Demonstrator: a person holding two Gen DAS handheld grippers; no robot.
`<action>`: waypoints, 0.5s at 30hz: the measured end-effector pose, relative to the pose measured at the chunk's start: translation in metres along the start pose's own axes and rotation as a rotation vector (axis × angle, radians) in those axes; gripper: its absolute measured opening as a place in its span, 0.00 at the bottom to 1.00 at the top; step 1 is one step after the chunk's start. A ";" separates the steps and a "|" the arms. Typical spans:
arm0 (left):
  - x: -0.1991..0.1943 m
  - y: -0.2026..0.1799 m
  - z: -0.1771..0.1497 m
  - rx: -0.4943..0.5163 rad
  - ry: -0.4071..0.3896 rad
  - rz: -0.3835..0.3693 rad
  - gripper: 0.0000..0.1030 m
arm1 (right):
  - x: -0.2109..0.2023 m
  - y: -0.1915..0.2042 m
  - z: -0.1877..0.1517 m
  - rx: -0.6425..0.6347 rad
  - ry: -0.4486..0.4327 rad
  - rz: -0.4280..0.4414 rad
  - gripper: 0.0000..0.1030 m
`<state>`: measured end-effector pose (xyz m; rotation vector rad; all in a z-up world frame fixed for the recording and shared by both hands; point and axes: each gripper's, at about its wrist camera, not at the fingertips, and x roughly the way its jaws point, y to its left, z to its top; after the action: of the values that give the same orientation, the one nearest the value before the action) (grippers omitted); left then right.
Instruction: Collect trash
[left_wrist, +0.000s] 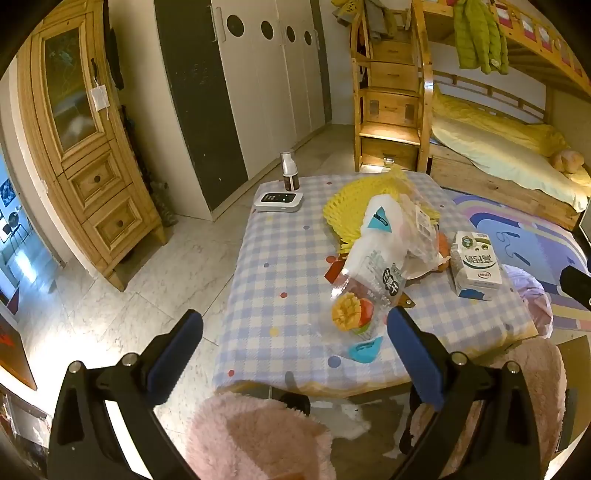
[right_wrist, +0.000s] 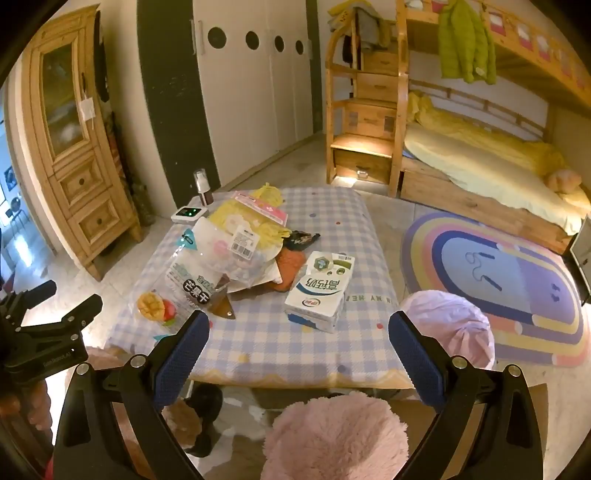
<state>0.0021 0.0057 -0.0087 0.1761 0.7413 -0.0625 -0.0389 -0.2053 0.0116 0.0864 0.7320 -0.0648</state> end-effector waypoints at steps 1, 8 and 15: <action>-0.001 0.002 0.000 -0.001 0.000 -0.001 0.94 | 0.000 -0.001 0.000 0.000 0.000 0.003 0.94; -0.001 0.003 0.000 0.000 0.002 -0.002 0.94 | 0.000 -0.003 0.002 0.004 0.001 0.002 0.94; -0.001 0.003 0.001 -0.001 0.005 -0.004 0.94 | 0.002 -0.001 0.000 0.004 0.001 0.000 0.94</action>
<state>0.0025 0.0091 -0.0073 0.1741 0.7464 -0.0657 -0.0376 -0.2062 0.0105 0.0908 0.7329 -0.0660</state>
